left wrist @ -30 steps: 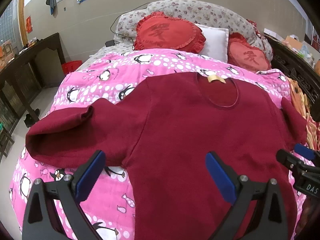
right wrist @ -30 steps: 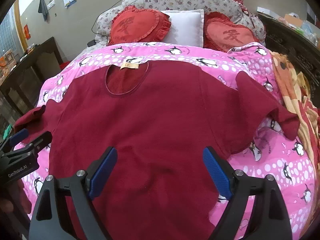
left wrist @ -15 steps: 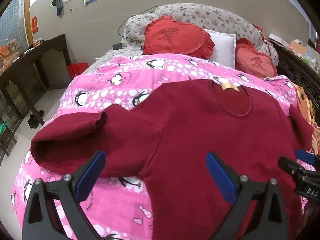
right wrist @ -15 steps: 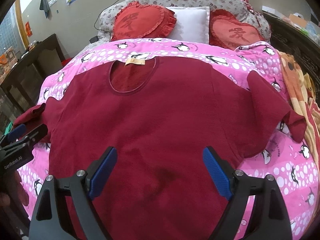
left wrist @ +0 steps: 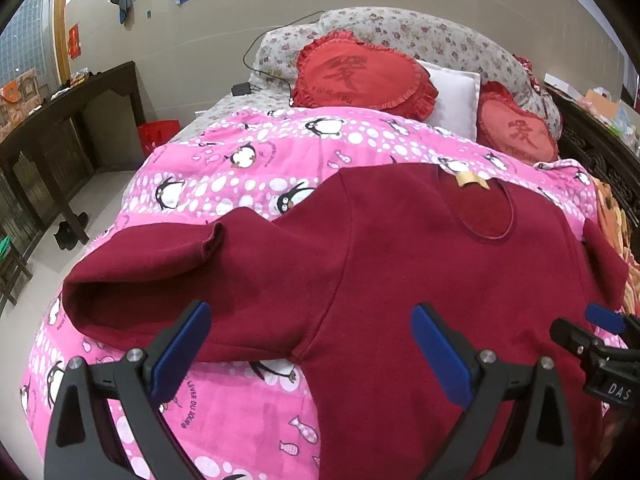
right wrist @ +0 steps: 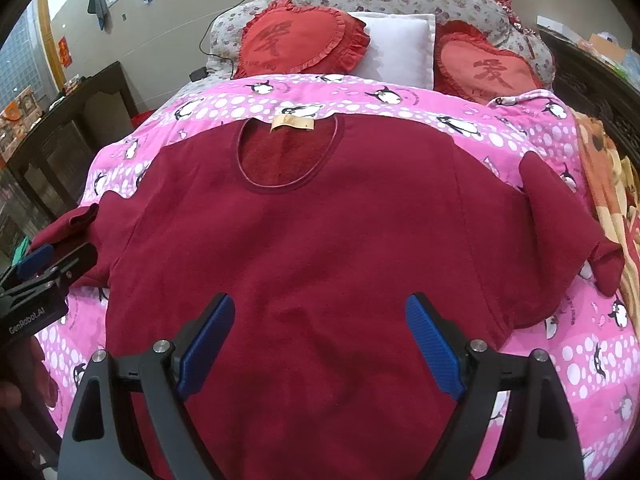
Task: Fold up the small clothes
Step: 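Move both grippers over the spread dark red long-sleeve shirt, then grasp a sleeve with the right gripper and fold it across the shirt body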
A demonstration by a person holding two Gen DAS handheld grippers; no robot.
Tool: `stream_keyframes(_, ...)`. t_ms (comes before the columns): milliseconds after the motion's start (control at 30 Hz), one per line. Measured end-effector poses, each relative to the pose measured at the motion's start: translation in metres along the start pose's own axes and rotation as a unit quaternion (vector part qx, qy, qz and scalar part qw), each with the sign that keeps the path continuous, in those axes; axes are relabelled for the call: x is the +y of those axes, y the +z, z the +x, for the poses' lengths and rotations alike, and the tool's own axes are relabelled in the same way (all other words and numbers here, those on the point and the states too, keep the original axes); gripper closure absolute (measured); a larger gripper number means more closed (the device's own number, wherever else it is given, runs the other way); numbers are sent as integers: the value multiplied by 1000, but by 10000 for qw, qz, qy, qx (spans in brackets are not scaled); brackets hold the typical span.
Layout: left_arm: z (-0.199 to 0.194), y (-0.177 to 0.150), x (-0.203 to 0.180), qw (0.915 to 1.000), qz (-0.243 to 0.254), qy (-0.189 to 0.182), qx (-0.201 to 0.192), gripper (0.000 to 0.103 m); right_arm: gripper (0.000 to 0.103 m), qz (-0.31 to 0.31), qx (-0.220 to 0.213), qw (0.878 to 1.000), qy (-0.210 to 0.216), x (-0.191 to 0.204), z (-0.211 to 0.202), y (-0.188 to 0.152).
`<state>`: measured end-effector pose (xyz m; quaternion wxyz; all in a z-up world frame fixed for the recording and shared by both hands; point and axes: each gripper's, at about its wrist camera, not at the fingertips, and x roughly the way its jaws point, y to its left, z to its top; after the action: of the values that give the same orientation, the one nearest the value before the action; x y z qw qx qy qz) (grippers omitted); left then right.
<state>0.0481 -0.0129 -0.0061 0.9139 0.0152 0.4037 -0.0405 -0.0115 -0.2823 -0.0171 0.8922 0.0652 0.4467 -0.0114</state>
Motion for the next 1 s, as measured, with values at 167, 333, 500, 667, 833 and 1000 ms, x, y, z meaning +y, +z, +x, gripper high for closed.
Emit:
stream_keyframes(167, 1, 0, -1, 10000, 38, 7, 14, 1, 34, -3, 3, 10000, -17, 1, 1, 0)
stream_keyframes(333, 2, 1, 1, 10000, 20, -7, 41, 1, 34, 40, 36, 10000, 4, 0, 2, 0)
stream_keyframes(500, -2, 7, 27, 9999, -70, 103, -9, 1, 34, -54, 55, 10000, 35, 4, 3, 0)
stream_keyframes(667, -3, 10, 80, 9981, -122, 591, -88, 1, 34, -45, 89, 9994, 318, 15, 5, 4)
stream_keyframes(833, 7, 9, 131, 9968, -410, 689, 21, 6, 34, -116, 215, 9929, 1165, 53, 15, 18)
stream_keyframes(1000, 22, 3, 165, 9945, -646, 779, 250, 9, 49, -408, 337, 9761, 2107, 114, 26, 37)
